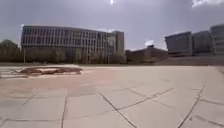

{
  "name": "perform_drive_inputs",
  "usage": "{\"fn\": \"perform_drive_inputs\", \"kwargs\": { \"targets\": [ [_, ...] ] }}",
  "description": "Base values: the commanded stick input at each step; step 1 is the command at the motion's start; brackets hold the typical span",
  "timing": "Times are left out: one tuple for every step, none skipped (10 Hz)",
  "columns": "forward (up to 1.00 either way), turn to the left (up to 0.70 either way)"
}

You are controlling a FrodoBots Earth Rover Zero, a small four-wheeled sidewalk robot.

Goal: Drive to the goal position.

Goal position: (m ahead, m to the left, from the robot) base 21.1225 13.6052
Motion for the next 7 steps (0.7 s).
{"fn": "perform_drive_inputs", "kwargs": {
  "targets": [
    [0.7,0.03],
    [0.7,0.03],
    [0.7,0.03],
    [0.7,0.03],
    [0.7,0.03],
    [0.7,0.03],
    [0.7,0.03]
  ]
}}
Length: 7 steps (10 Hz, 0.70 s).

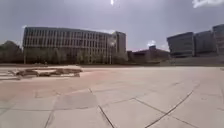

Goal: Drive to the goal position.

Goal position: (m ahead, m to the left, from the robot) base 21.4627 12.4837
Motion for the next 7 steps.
{"fn": "perform_drive_inputs", "kwargs": {
  "targets": [
    [0.7,0.03],
    [0.7,0.03],
    [0.7,0.03],
    [0.7,0.38],
    [0.7,0.38],
    [0.7,0.03],
    [0.7,0.03]
  ]
}}
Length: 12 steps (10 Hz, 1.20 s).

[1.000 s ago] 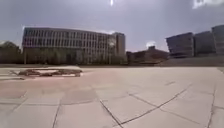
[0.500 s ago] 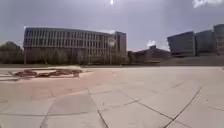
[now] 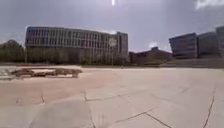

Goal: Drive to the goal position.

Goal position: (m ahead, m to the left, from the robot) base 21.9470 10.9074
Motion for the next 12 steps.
{"fn": "perform_drive_inputs", "kwargs": {
  "targets": [
    [0.7,0.03],
    [0.7,0.03],
    [0.7,0.03],
    [0.7,0.03],
    [0.7,0.03],
    [0.7,0.03],
    [0.7,0.03],
    [0.7,0.03],
    [0.7,0.03],
    [0.7,0.03],
    [0.7,0.03],
    [0.7,0.03]
  ]
}}
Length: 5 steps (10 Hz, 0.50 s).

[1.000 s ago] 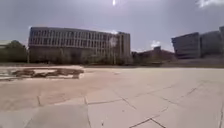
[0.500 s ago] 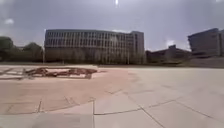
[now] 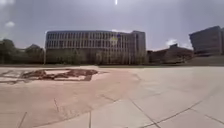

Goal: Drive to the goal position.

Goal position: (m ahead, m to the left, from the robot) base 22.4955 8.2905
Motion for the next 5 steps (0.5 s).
{"fn": "perform_drive_inputs", "kwargs": {
  "targets": [
    [0.7,0.03],
    [0.7,0.03],
    [0.7,0.03],
    [0.7,0.03],
    [0.7,0.03]
  ]
}}
